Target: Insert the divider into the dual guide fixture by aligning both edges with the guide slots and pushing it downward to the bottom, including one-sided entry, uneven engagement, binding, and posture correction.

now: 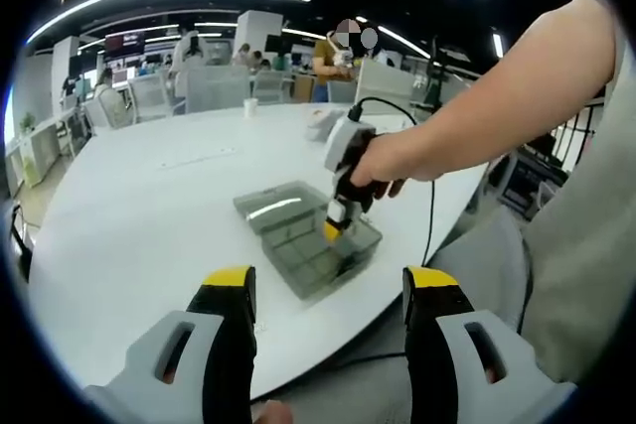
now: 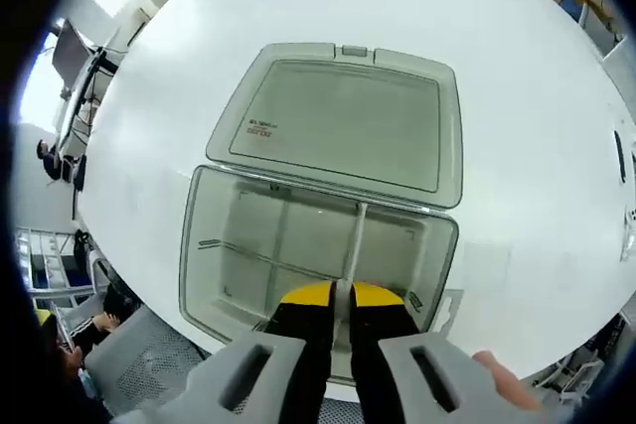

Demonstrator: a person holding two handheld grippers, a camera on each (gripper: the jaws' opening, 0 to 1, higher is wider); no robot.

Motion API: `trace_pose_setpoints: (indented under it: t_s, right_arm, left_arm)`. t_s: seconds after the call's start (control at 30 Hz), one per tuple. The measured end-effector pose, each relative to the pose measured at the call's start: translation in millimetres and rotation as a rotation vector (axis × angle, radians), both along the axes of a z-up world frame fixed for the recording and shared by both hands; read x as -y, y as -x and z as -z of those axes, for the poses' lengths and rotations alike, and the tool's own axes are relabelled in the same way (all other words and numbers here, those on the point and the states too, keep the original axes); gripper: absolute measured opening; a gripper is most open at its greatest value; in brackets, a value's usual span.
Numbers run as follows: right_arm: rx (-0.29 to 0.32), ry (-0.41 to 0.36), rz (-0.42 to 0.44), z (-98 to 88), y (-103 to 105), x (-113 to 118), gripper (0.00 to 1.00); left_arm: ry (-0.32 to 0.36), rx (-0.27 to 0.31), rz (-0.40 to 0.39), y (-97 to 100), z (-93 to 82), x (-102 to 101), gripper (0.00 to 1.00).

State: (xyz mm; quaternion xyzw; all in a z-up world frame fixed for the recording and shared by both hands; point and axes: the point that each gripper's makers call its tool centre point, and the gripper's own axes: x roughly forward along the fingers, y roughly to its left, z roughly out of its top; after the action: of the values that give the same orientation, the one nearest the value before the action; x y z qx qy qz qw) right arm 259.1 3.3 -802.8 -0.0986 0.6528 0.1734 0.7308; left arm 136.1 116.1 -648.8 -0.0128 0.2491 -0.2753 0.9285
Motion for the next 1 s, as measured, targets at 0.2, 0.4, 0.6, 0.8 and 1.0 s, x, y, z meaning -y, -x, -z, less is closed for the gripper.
trace_pose_setpoints:
  t_s: [0.2,0.4,0.6,0.8,1.0]
  right_arm:
    - [0.020,0.006,-0.007,3.6,-2,0,0.00]
    - [0.040,-0.026,0.007,4.8,-1,1,0.01]
    - [0.028,-0.089,0.046,-0.6,2,2,0.04]
    - [0.057,-0.128,0.033,-10.0,0,5,0.10]
    - [0.063,-0.172,0.006,-19.3,5,6,0.10]
  left_arm:
    - [-0.005,0.002,-0.002,0.5,-1.6,-1,0.58]
    - [-0.013,0.002,0.000,2.5,-3.0,-1,0.58]
    - [-0.020,-0.002,0.004,4.6,-2.6,1,0.58]
    - [-0.025,-0.006,0.020,5.9,-2.8,10,0.58]
    - [-0.032,-0.011,0.039,7.1,-2.2,18,0.58]
